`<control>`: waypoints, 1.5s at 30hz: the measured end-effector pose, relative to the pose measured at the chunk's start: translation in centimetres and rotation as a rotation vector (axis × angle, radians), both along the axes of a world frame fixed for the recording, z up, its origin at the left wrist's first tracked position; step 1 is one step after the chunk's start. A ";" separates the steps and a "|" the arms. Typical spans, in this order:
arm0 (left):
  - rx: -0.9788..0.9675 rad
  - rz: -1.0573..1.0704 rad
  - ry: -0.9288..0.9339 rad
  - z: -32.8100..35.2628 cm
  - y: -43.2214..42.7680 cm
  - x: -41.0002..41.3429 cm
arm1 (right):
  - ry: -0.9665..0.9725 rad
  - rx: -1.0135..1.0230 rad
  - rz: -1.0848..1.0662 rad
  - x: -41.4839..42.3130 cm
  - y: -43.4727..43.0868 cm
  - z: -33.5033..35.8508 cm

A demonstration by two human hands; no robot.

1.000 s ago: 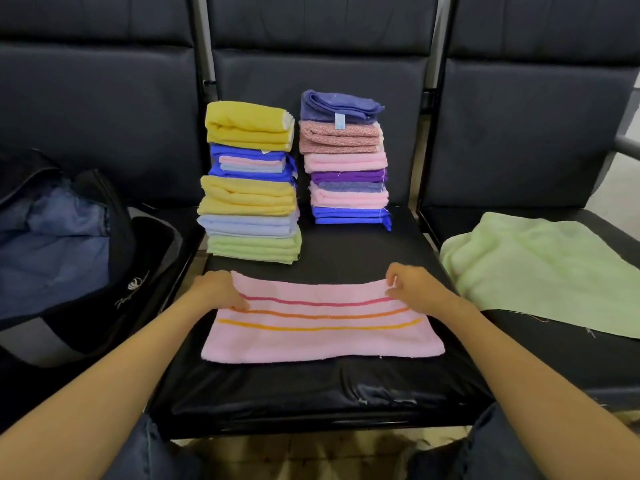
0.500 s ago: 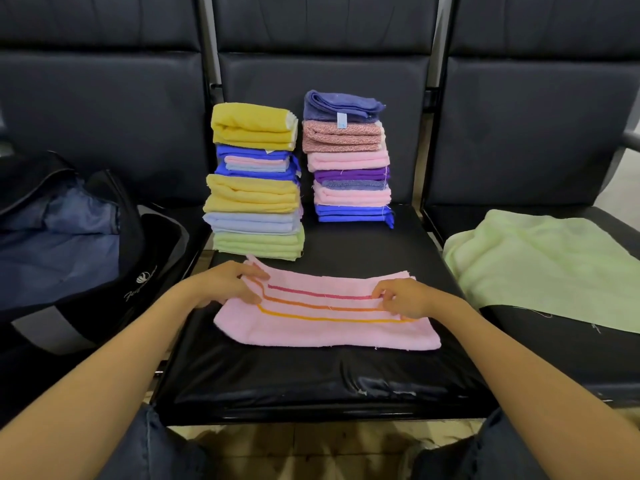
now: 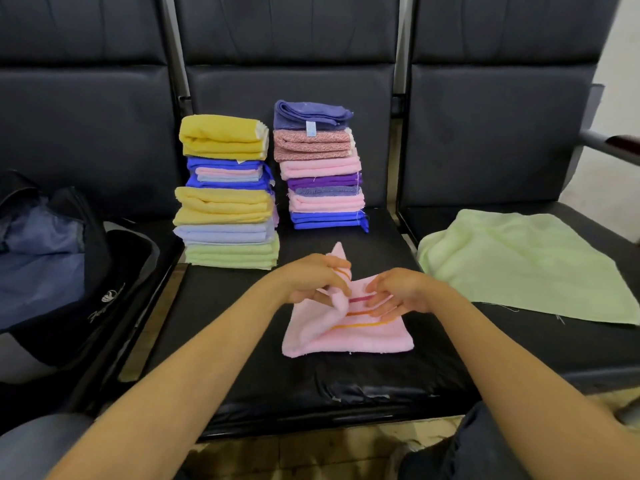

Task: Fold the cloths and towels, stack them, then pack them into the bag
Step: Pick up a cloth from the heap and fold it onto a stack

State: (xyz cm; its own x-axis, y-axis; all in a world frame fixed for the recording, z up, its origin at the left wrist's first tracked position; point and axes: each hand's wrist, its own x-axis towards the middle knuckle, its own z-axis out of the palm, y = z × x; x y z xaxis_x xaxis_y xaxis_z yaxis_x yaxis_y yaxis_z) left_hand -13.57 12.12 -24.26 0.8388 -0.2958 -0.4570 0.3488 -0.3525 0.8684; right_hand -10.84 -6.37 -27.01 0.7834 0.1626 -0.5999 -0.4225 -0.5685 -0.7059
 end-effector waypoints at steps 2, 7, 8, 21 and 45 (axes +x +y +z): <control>-0.010 0.011 0.021 -0.9 -1.8 0.6 | -0.003 -0.039 0.000 0.0 -0.4 -0.1; -0.120 -0.003 0.074 -3.1 -3.8 0.4 | -0.012 -0.095 0.015 -0.1 -1.1 -0.3; -0.182 0.008 0.102 -3.2 -3.9 0.3 | -0.029 -0.103 -0.004 -0.1 -1.1 -0.2; 0.076 0.464 0.003 -6.8 3.2 0.2 | -0.163 0.081 -0.069 0.5 -0.9 0.3; -0.196 0.284 0.073 1.6 0.3 -0.4 | 0.020 0.054 -0.028 -0.1 -0.2 -1.1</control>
